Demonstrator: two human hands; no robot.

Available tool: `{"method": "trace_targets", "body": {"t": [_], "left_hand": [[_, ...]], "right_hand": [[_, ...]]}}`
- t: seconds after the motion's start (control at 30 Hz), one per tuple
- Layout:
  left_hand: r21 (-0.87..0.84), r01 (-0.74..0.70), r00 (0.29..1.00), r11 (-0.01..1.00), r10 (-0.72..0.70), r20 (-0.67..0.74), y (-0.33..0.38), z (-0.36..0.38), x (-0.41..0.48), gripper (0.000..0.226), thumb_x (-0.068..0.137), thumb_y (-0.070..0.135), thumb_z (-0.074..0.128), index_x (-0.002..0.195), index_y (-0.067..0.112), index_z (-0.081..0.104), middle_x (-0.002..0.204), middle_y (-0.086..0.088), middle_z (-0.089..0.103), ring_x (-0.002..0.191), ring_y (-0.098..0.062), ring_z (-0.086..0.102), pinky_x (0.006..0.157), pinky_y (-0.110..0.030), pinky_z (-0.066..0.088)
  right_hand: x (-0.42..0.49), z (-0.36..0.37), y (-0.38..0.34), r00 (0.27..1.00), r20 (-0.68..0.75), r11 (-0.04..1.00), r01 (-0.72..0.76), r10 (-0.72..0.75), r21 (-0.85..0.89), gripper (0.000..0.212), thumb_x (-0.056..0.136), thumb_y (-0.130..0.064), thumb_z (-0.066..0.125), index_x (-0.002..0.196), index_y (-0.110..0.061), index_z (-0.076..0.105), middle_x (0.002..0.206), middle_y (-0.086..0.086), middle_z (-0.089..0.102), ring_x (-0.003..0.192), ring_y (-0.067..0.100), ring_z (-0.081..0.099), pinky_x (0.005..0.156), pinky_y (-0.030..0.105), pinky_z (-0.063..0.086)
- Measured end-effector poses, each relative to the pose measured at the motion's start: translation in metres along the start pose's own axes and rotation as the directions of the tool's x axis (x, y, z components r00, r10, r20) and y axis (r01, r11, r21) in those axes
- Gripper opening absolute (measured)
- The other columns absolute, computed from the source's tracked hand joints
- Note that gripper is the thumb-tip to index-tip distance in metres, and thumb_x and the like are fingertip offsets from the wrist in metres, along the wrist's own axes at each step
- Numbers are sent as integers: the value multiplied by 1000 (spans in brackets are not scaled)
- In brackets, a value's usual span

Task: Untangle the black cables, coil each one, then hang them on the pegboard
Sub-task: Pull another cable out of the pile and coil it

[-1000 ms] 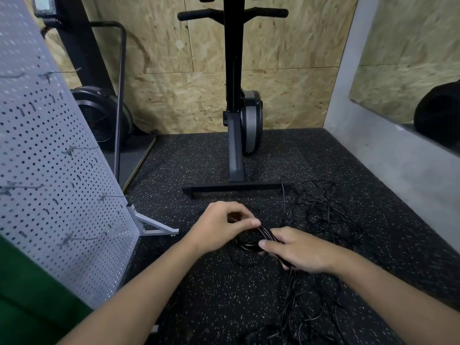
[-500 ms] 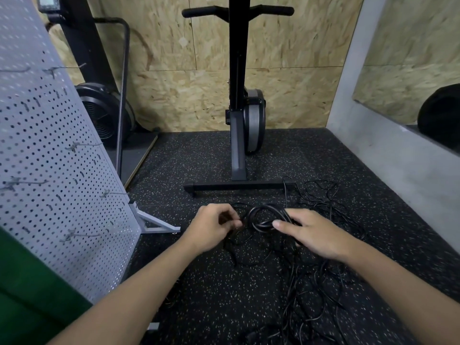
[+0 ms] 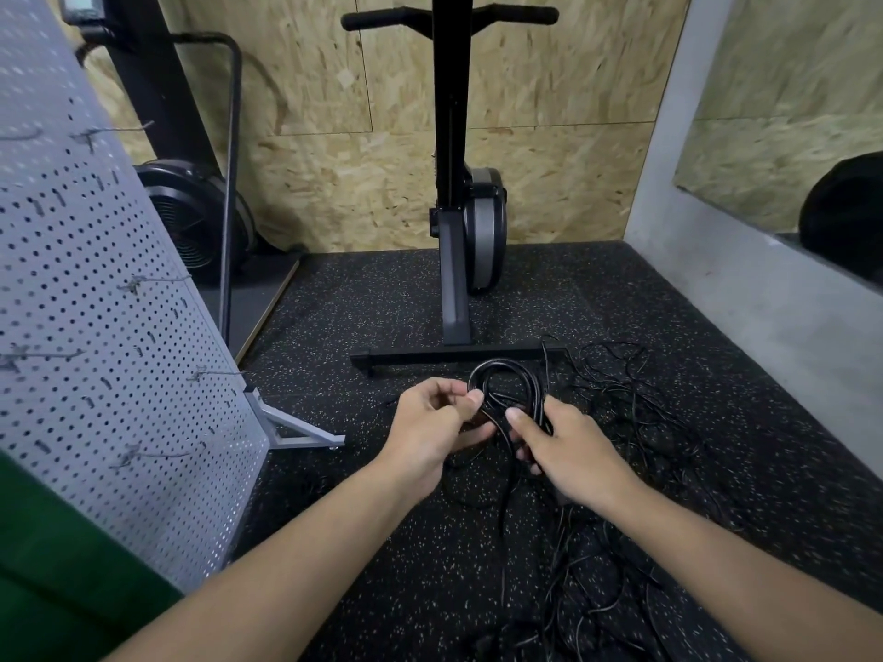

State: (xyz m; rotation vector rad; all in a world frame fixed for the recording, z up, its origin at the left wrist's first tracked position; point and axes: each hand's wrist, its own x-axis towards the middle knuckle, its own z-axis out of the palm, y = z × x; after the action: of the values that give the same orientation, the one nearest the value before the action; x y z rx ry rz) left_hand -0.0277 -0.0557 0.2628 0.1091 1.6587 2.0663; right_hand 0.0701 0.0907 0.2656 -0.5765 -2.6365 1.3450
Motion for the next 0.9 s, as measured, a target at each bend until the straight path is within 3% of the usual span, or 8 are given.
{"method": "trace_targets", "body": {"t": [0.17,0.37,0.5,0.57,0.63,0.73,0.8,0.9], "left_hand": [[13,-77,997,997,76,28,-4,1,-4,15,94,-10,67,101,1,60,93,-9,59,88,-19,68,76,-32,64],[-78,-41,999,996,41,-1,-4,7,-5,19,93,-10,68,106,2,61,90,-6,62,80,-15,71,72,-30,63],[-78,-60,993,995,68,93,-1,8,-6,22,96,5,71,115,2,60,108,-17,68,93,-21,72,86,-36,63],[-71,-65,985,995,76,157,-1,4,-4,19,97,13,71,112,6,60,100,-11,68,90,-18,69,94,-42,61],[132,-113,965,985,78,250,-4,-6,0,24,91,20,67,114,13,61,104,-4,70,98,-18,69,98,-43,58],[505,-231,857,832,-71,510,-12,-16,-4,32,93,10,58,124,14,65,120,1,71,113,-12,66,97,-24,53],[605,-254,789,755,-200,581,-20,-16,-7,23,101,10,59,122,10,69,120,0,75,114,-10,68,98,-15,49],[617,-136,756,775,-321,570,-27,-14,-8,20,110,22,53,109,7,66,98,-8,76,98,-25,72,80,-21,52]], "right_hand": [[0,8,-2,998,43,995,-55,52,86,26,104,-46,57,108,-23,69,90,-8,79,83,5,75,89,38,60],[-2,7,-3,998,58,999,-19,21,-33,23,101,-46,61,106,-24,67,93,-5,76,88,13,72,87,42,59],[1,6,-7,1000,23,991,7,-10,132,14,103,-37,62,99,-25,68,84,-5,76,83,11,73,87,41,59],[3,3,-12,999,-20,953,-23,30,302,15,104,-32,61,101,-20,69,82,-3,73,78,15,74,86,42,61],[4,-3,-18,994,-36,868,-75,106,492,21,105,-29,61,104,-9,67,81,3,68,72,17,72,77,36,62],[4,-12,-21,988,-3,734,-113,155,670,32,103,-29,63,110,2,65,72,2,66,69,22,69,71,39,58],[5,-14,-18,991,18,709,-106,130,697,36,102,-29,64,113,6,63,72,2,66,71,24,68,76,43,58],[8,-17,-12,991,-47,765,-67,126,640,38,103,-28,63,113,9,62,74,4,64,70,22,68,79,41,61]]}}
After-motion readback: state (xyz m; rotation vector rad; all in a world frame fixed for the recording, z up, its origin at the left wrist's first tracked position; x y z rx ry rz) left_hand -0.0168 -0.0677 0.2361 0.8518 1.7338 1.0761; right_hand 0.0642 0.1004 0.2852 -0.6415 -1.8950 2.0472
